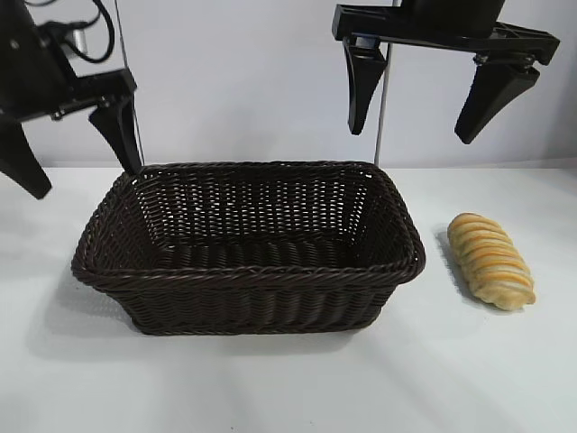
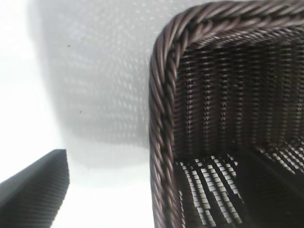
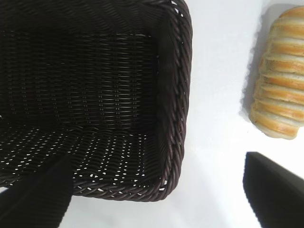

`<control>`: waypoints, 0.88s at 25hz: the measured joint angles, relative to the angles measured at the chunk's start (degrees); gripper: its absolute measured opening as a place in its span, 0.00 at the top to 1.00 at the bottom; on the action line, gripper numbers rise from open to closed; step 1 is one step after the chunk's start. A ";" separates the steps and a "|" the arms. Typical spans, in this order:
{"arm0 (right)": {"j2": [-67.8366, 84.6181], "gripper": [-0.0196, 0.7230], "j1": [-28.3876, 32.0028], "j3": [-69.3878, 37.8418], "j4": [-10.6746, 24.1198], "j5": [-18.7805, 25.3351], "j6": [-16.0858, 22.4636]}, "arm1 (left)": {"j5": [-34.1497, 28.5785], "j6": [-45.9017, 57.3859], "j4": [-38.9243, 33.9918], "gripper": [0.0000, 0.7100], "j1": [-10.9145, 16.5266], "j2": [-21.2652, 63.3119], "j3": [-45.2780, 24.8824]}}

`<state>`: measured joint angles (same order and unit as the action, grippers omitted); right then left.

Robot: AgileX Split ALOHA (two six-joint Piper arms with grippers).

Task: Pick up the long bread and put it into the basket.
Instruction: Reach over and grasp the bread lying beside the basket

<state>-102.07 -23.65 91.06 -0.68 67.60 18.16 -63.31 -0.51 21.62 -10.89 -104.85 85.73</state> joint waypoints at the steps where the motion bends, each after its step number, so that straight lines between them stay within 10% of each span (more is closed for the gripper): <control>1: 0.00 0.04 0.00 0.00 0.00 0.00 0.00 | 0.00 0.00 0.30 0.03 0.00 0.00 0.00; 22: 0.00 0.04 0.00 0.00 0.22 -1.11 2.33 | -1.45 0.08 3.46 0.03 0.00 0.00 0.00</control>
<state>-102.07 -23.65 91.06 -0.46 66.49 20.49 -64.76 -0.43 25.08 -10.89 -104.85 85.73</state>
